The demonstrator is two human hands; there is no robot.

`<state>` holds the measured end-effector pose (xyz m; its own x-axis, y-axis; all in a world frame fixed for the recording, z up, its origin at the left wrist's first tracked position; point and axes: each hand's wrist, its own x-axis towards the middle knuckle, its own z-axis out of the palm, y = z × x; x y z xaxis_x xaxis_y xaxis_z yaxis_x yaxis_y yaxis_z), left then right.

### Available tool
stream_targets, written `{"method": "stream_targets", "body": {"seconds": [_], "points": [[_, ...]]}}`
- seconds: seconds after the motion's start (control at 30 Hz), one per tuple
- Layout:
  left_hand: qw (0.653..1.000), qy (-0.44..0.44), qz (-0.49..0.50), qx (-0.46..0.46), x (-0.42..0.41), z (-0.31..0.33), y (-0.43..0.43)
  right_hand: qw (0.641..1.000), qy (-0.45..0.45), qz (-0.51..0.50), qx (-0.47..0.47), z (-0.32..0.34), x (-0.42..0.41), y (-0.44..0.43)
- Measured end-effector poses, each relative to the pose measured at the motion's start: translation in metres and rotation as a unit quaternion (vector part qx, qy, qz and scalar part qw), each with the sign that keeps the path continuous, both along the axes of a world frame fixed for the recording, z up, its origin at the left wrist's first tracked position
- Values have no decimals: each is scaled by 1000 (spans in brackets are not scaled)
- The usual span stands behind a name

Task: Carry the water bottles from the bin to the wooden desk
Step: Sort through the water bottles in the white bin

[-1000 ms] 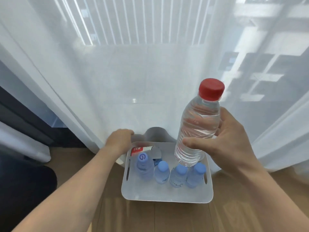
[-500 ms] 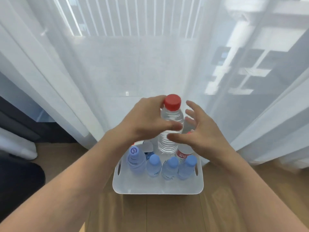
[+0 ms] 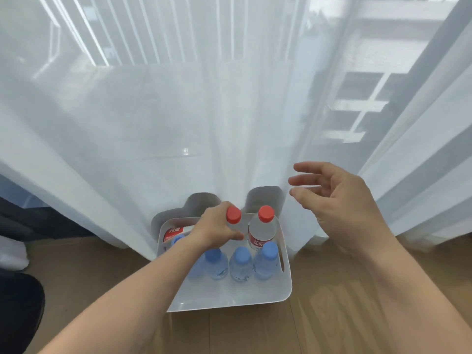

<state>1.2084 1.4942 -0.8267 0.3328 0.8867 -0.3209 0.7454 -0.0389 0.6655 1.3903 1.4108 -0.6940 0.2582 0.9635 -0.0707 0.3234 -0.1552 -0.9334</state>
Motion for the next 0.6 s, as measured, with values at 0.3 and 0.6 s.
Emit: {"method": "stream_targets", "body": {"seconds": [0.3, 0.6], "points": [[930, 213, -244, 171, 48, 28, 6, 999, -39, 11, -4, -3, 11, -2], [966, 54, -172, 185, 38, 83, 9, 982, -130, 101, -92, -17, 16, -7]]}}
